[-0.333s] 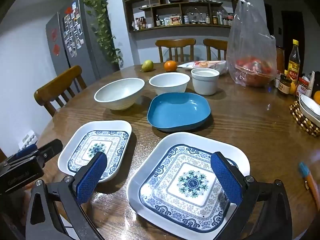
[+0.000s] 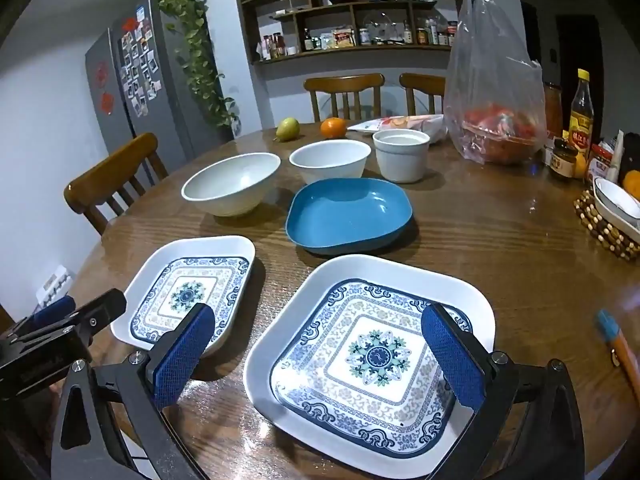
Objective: Organize plates and bowls
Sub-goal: 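Move both grippers toward the larger blue-patterned white plate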
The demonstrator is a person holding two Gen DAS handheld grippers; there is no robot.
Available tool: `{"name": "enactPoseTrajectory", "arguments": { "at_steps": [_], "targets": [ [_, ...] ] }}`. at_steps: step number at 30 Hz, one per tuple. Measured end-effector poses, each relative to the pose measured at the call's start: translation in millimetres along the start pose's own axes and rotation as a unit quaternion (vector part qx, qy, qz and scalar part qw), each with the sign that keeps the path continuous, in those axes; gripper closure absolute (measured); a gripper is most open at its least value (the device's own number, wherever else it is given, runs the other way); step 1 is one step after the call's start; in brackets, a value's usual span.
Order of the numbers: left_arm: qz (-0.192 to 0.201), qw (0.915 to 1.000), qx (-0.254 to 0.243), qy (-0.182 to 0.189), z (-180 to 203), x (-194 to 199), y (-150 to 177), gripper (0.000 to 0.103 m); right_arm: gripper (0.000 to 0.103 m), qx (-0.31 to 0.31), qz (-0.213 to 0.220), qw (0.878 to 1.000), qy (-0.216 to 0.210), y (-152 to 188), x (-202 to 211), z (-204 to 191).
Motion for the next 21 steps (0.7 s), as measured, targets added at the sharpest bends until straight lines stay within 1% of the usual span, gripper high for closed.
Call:
{"name": "enactPoseTrajectory", "arguments": {
  "at_steps": [5, 7, 8, 21],
  "targets": [
    [-0.009, 0.9999, -0.008, 0.009, 5.7, -1.6, 5.9, 0.005, 0.0, -0.004, -0.002, 1.0, -0.002, -2.5, 0.0, 7.4],
    [-0.011, 0.9998, -0.01, 0.016, 8.6, -2.0, 7.9, 0.007, 0.0, -0.001, -0.001, 1.0, 0.001, 1.0, -2.0, 4.0],
    [-0.012, 0.9997, -0.008, 0.02, 6.3, -1.7, 4.3, 0.007, 0.0, -0.002, 0.0, 1.0, 0.0, 0.9, -2.3, 4.3],
    [-0.014, 0.9991, -0.009, 0.038, 15.3, -2.7, 4.6, 0.011, 0.002, -0.005, 0.003, 1.0, 0.002, 0.0, -1.7, 7.4]
  ]
}}
Point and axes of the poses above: each gripper's, at about its wrist camera, not at the fingertips, and x roughly against the way its jaws point, z to its right, y to its underside, the point moved 10 cm from there along -x, roughly the way its jaws point, and after that the axes turned 3 degrees about z, right-handed, at the moved point
